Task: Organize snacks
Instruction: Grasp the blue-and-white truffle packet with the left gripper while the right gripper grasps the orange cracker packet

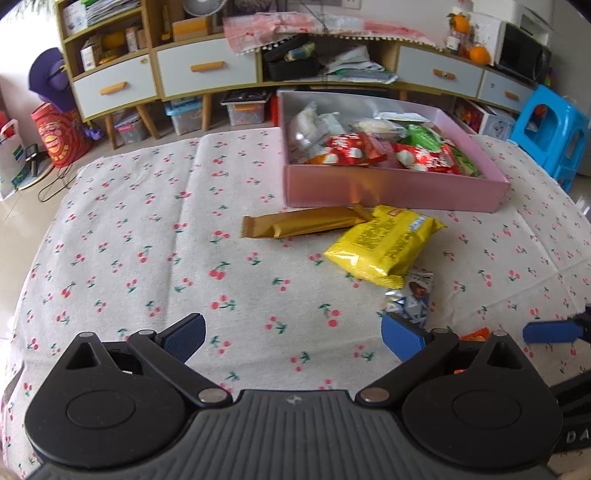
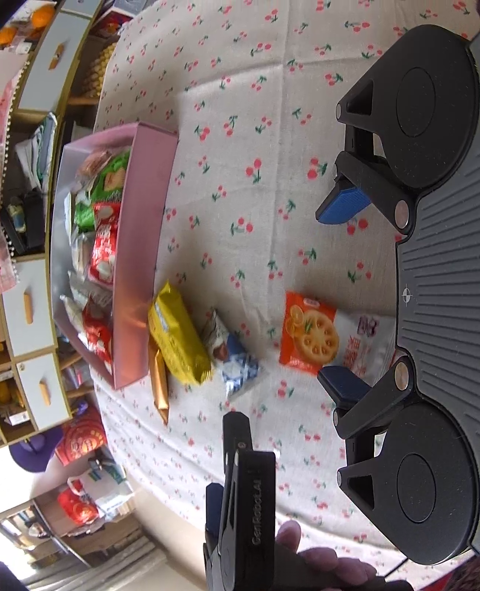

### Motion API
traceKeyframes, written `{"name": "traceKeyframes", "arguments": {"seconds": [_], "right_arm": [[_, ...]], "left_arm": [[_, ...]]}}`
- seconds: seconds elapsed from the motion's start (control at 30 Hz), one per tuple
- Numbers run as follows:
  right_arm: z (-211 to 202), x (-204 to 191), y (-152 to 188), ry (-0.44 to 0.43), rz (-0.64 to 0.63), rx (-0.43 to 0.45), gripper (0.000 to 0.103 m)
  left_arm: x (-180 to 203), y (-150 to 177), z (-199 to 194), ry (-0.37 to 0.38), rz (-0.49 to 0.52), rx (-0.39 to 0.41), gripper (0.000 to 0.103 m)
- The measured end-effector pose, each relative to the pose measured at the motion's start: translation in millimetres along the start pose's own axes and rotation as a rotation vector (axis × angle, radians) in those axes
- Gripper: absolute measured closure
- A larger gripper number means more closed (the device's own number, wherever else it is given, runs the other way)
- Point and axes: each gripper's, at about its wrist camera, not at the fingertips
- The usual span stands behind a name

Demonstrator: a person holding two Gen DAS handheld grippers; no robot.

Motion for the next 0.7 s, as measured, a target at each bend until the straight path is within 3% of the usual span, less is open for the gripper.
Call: {"name": "traceKeyframes", "arguments": {"seconds": [0.17,0.3,0.57,0.7], "right_arm": [[-4.4,16.3,-4.1,0.071,0.041,0.025,0.019],[-8.5,18.5,-2.9,-0.007,0.062,0.012,0.019],[-7.0,6.1,2.1,-0.045,0.005,-0.013,0.019],[-6.1,6.8,2.0,-0.075,0.027,-0.02,0.019]], "left_arm": [[14.3,-1.0,3.2,0.028,0.047,-0.005,0.01],[24.3,-3.9,5.6,0.056,0.066,0.007,0.026],[44.9,-8.9,12.7,0.15,0.079,-0.01,0.054],[53.7,-7.6,13.2,0.131,0.1,-0.001,0.068]]}}
Point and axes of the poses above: each gripper's, at about its wrist camera, not at the fingertips, and z roughly the way its jaws point, x to its right, y to its underside, and after that the axes turned 7 degrees about -y, right-handed
